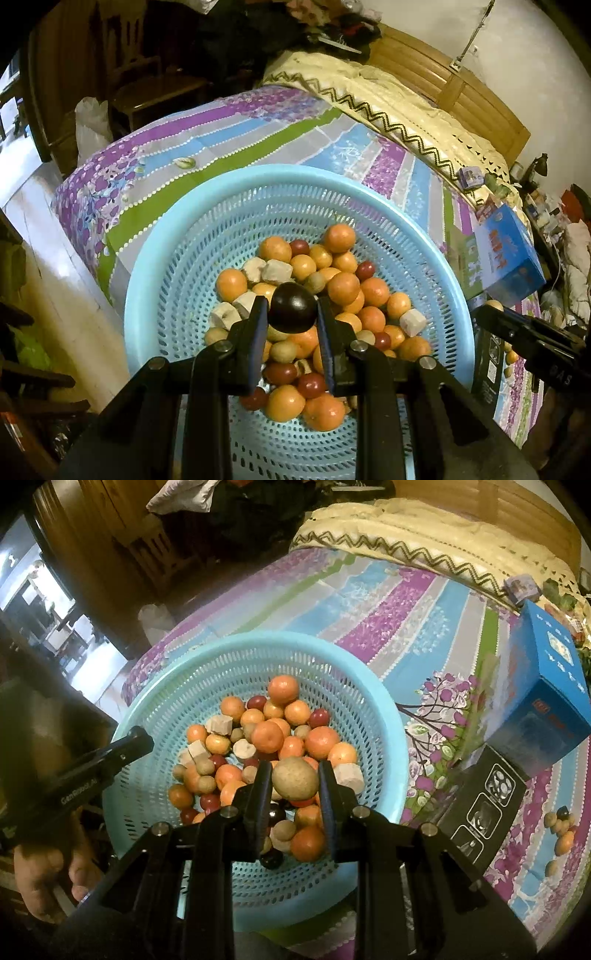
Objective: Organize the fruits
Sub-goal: 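Open both tools to release the plum and tan fruit into the basket, then move both open tools back toward the remaining fruits on the bed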
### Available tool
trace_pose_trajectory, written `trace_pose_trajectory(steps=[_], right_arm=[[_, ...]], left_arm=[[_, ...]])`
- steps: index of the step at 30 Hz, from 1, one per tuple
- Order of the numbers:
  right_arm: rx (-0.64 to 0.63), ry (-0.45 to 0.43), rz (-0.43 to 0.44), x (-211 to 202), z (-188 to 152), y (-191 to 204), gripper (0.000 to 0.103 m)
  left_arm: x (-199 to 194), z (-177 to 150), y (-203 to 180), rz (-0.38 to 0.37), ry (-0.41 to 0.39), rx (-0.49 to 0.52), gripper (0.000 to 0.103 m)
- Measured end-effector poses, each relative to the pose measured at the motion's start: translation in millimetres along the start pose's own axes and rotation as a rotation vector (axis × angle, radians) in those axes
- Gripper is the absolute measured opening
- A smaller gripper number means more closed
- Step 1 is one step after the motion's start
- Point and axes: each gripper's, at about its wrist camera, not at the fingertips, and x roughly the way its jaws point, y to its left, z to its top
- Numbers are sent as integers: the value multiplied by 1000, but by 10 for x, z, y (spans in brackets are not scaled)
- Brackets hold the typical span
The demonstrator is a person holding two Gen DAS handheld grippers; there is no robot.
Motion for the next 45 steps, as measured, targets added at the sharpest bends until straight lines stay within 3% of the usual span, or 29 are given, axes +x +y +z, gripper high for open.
trace_pose_trajectory(steps=[22,23,24,27,30,45], right_arm=[[2,10,10,71,-5,16,26],[5,7,13,72,-12,17,26],[3,8,14,75,-11,20,26],[7,7,21,84,-20,9,27],[13,7,20,82,-21,6,46],[16,0,21,57,-23,-4,48]], left_arm=[[81,-6,-5,-6,14,5,26],[103,-8,-8,-5,26,4,31],[119,-11,-10,-7,35,2,45],[120,-9,-17,-1,24,3,58],[116,-10,-17,-2,20,2,64],[117,-8,-30,-4,19,5,65]])
